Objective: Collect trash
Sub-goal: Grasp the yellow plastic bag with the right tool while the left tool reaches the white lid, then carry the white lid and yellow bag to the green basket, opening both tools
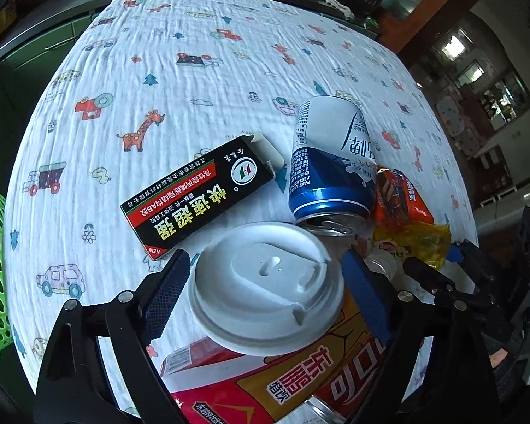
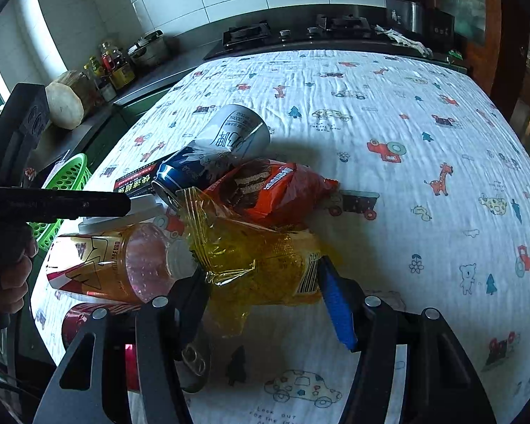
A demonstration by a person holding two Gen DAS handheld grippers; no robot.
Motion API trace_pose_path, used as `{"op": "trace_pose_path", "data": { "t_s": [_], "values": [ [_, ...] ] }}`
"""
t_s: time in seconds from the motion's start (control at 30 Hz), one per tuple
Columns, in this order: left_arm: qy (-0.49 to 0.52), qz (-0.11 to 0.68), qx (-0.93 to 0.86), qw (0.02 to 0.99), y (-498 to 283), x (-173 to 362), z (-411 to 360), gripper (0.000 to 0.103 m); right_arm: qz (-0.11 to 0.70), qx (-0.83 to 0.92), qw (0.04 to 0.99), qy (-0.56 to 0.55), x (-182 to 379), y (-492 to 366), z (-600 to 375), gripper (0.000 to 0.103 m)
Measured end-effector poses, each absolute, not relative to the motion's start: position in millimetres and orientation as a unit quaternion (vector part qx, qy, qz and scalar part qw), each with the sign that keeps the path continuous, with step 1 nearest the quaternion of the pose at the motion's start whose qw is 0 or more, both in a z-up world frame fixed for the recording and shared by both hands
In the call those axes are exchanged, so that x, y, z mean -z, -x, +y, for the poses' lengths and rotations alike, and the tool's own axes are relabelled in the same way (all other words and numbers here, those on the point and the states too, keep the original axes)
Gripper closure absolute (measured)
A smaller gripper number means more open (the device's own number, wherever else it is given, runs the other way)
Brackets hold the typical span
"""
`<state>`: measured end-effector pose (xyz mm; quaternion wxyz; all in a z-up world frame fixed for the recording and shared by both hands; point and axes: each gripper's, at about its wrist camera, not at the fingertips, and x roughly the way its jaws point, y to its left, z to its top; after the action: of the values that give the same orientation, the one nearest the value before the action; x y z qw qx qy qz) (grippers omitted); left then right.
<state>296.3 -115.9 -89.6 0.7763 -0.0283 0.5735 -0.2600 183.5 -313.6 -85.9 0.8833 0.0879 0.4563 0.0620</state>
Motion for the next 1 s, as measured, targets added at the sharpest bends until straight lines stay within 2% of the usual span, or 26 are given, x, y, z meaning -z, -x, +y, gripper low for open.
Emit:
{"op": "trace_pose_path", "data": {
  "t_s": [0.07, 0.17, 0.3, 0.77, 0.9, 0.93, 1.0],
  "values": [
    [0.030, 0.574, 0.259, 0.777, -296.4, 90.9, -115.5, 0.023, 0.455, -0.063, 0.884, -0.086, 85.1, -182.8, -313.6, 0.048],
    [0.030, 0.573, 0.259, 0.777, -296.8, 91.4, -116.5, 0.024, 0.452, -0.064, 0.886, -0.083, 83.1, -182.1, -312.7, 0.053],
    [0.034, 0.571, 0.267, 0.776, -295.7, 90.5, -115.6, 0.024, 0.450, -0.063, 0.887, -0.082, 82.3, -180.1, -311.9, 0.053],
    [0.033, 0.576, 0.265, 0.772, -295.4, 91.4, -119.8, 0.017, 0.447, -0.063, 0.888, -0.088, 81.1, -176.3, -313.5, 0.055],
    [0.037, 0.573, 0.267, 0.774, -295.4, 91.4, -119.0, 0.020, 0.440, -0.066, 0.891, -0.087, 75.2, -172.1, -311.1, 0.057],
    [0.037, 0.569, 0.267, 0.777, -294.1, 90.2, -118.0, 0.026, 0.439, -0.067, 0.892, -0.087, 73.5, -171.1, -310.4, 0.058],
    [0.038, 0.567, 0.272, 0.776, -292.5, 88.7, -116.7, 0.025, 0.435, -0.069, 0.894, -0.086, 69.3, -168.7, -309.0, 0.058]
  ]
}}
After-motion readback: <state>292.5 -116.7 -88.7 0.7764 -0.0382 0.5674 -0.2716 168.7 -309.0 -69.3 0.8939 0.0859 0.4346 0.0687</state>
